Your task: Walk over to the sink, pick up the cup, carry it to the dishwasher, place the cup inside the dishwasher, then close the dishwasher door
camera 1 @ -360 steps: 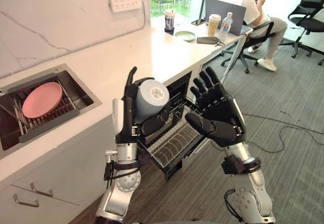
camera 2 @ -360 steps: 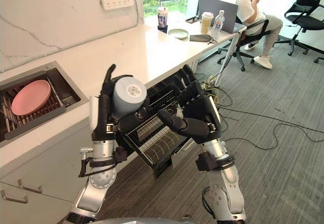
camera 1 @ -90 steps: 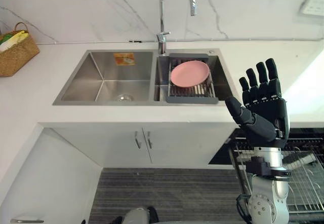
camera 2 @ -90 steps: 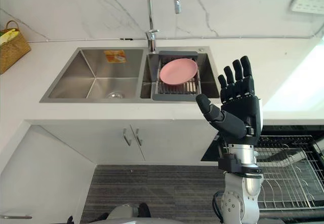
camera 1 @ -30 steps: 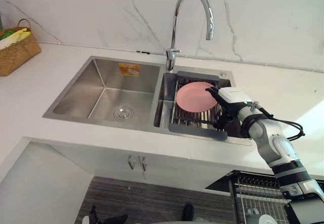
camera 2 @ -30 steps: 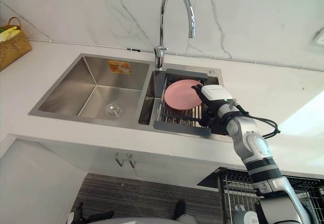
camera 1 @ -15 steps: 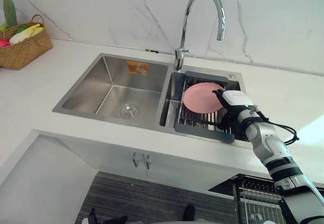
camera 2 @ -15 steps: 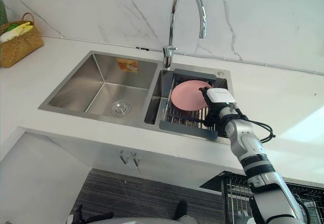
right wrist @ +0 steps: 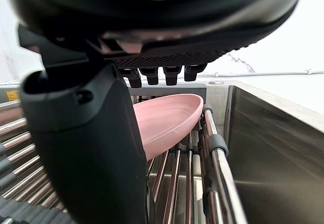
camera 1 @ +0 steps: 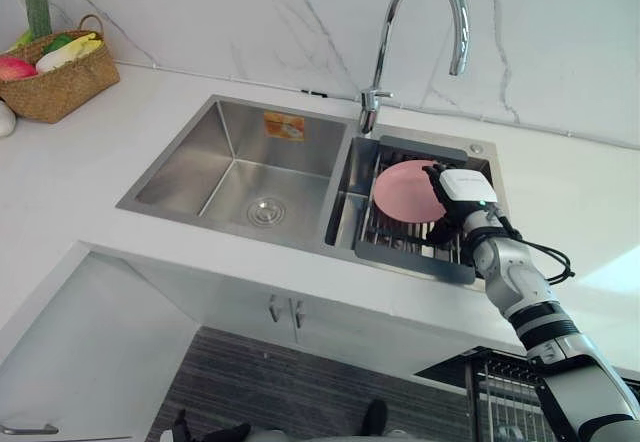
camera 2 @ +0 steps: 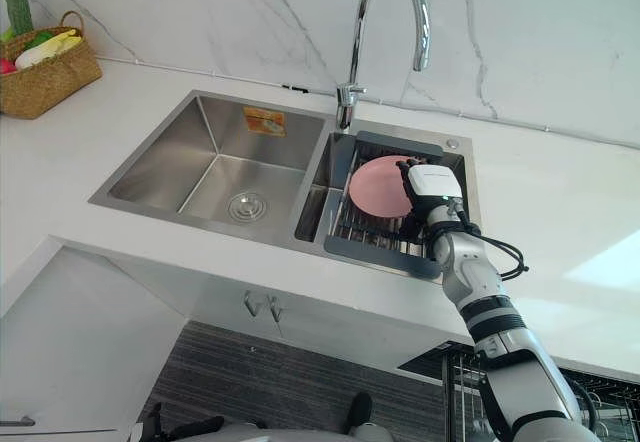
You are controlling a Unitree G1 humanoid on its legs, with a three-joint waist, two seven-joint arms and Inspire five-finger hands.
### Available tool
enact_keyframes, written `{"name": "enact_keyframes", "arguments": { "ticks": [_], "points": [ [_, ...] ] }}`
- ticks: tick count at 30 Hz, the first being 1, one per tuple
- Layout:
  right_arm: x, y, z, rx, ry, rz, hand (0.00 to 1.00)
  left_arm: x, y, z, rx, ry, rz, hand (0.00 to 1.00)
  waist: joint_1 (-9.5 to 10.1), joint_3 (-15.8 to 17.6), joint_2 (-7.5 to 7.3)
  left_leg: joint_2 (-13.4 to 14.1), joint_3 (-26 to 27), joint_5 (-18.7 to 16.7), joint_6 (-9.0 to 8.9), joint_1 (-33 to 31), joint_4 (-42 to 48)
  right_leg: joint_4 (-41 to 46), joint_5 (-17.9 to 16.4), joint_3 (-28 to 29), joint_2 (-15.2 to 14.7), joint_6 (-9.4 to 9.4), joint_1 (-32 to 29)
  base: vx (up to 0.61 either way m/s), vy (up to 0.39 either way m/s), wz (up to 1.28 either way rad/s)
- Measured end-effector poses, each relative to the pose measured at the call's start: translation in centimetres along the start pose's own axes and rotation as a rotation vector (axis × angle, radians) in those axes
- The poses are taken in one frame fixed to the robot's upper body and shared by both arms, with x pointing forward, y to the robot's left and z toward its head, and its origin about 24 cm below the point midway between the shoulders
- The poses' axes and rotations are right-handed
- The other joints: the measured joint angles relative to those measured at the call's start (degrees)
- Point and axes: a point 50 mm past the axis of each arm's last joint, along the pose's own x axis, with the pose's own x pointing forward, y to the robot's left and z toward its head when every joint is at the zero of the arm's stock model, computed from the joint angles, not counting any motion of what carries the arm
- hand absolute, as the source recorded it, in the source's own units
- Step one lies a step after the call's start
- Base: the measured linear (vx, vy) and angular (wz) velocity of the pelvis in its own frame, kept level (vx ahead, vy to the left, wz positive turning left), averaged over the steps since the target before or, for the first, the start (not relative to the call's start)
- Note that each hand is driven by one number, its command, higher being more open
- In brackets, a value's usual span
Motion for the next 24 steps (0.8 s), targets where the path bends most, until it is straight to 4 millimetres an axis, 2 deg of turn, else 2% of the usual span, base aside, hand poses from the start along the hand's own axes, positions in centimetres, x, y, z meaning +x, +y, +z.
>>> {"name": "enact_keyframes", "arguments": {
  "ticks": [4,5,12,15,20,24],
  "points": [
    [0.4,0.3,0.3,-0.014,0.002,0.018,1.0,0.0,-0.1,0.1,0.003,-0.003,-0.004,1.0,0.05,0.09,-0.01,-0.09,-0.19,0.06,0.06,0.08,-0.01,0.0,0.0,-0.16,-0.03,0.01,0.21,0.0,0.0,0.0],
    [0.5,0.3,0.6,-0.016,-0.001,0.02,0.0,0.0,-0.1,0.1,0.002,-0.001,-0.004,1.0,0.05,0.15,-0.01,-0.08,-0.21,0.06,0.07,0.15,-0.02,0.0,0.0,-0.18,-0.03,0.01,0.29,0.0,0.0,0.0],
    [1.1,0.9,0.8,-0.117,0.014,0.045,0.0,0.0,-0.2,0.3,0.005,-0.006,-0.008,1.0,0.72,0.3,-0.08,-0.09,-0.47,0.19,0.12,0.12,-0.05,0.0,-0.01,-0.4,-0.06,0.01,0.41,0.0,0.0,0.0],
    [1.2,0.8,1.1,-0.169,0.0,-0.013,0.0,0.0,-0.2,0.5,0.004,-0.012,-0.007,1.0,0.8,0.44,-0.06,-0.07,-0.6,0.27,0.1,0.11,-0.15,0.0,-0.01,-0.5,-0.08,0.01,0.41,0.0,0.0,0.0],
    [1.3,-0.6,1.5,-0.21,-0.021,-0.193,0.0,0.0,-0.2,0.5,0.005,-0.011,-0.008,1.0,0.82,0.47,-0.11,-0.13,-0.59,0.27,0.1,0.17,-0.19,0.0,-0.01,-0.44,-0.08,0.01,0.45,0.0,0.0,0.0],
    [1.2,-0.4,1.6,-0.203,-0.032,-0.208,0.0,0.1,-0.3,0.7,0.009,-0.02,-0.011,1.0,0.92,0.92,-0.24,-0.12,-0.55,0.27,0.1,0.2,-0.17,0.0,-0.01,-0.21,-0.08,0.01,0.47,0.0,0.0,0.0]
  ]
}}
